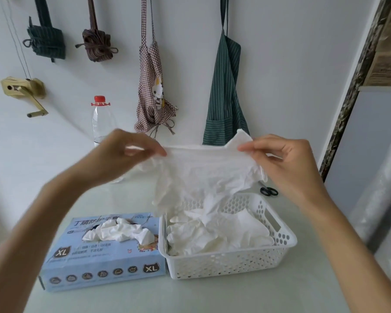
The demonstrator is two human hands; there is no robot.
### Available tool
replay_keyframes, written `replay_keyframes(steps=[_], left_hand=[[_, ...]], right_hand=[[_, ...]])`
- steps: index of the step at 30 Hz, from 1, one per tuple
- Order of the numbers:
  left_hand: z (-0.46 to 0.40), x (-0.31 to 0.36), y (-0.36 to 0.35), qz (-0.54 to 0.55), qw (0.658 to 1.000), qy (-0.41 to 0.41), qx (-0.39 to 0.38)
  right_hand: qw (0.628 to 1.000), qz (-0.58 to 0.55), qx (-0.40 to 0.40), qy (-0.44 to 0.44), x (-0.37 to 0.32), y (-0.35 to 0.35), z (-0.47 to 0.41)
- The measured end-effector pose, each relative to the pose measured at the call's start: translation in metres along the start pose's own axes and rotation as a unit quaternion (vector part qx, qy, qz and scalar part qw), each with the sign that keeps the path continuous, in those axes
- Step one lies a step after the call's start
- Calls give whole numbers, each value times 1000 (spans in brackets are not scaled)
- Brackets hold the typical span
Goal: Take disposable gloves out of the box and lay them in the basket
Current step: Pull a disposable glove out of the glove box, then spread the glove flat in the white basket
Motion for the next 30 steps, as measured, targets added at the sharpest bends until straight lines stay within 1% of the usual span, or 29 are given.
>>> replay_keyframes(steps=[3,5,6,8,9,11,13,15,18,21,23,25,26,27,28,29,30], left_hand=[[-11,11,5,-60,998,-5,-18],[-23,-3,-14,-136,988,21,-68],[-28,-17,-32,-176,977,46,-113],[-35,-48,-77,-239,944,93,-209],[-36,-62,-100,-258,930,105,-242],[-38,-84,-139,-273,915,117,-272],[-38,-97,-164,-286,914,116,-263],[-39,-101,-178,-319,912,91,-243],[-39,-96,-190,-364,905,22,-220],[-36,-90,-193,-382,904,-59,-182],[-30,-86,-189,-378,910,-87,-149],[-23,-86,-179,-339,929,-68,-135],[-18,-88,-175,-312,937,-41,-153],[-12,-93,-171,-291,937,-10,-192],[-4,-97,-171,-279,928,20,-246],[5,-100,-170,-275,911,47,-304],[14,-102,-171,-283,889,70,-353]], right_hand=[[996,-58,20,-70,9,3,5],[986,-61,0,-156,39,-2,10],[976,-44,-27,-211,60,-6,14],[941,14,-107,-322,104,-15,28],[920,48,-149,-360,123,-18,37],[890,116,-199,-394,153,-21,49],[878,168,-207,-397,172,-18,56],[875,201,-203,-392,183,-17,59],[870,264,-199,-367,193,-17,60],[851,355,-215,-322,195,-23,60],[834,397,-242,-297,194,-29,61],[825,425,-256,-269,187,-28,60],[831,434,-242,-248,180,-25,58],[848,435,-207,-220,172,-21,54],[872,422,-163,-188,162,-17,50],[897,390,-128,-161,153,-16,46],[919,344,-130,-146,150,-20,43]])
Point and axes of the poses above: each hand's wrist, its own z-axis away from the middle knuckle, its own y-axis out of the back of the hand, x = y × z, the point moved 6 cm from there along -z, towards the middle knuckle
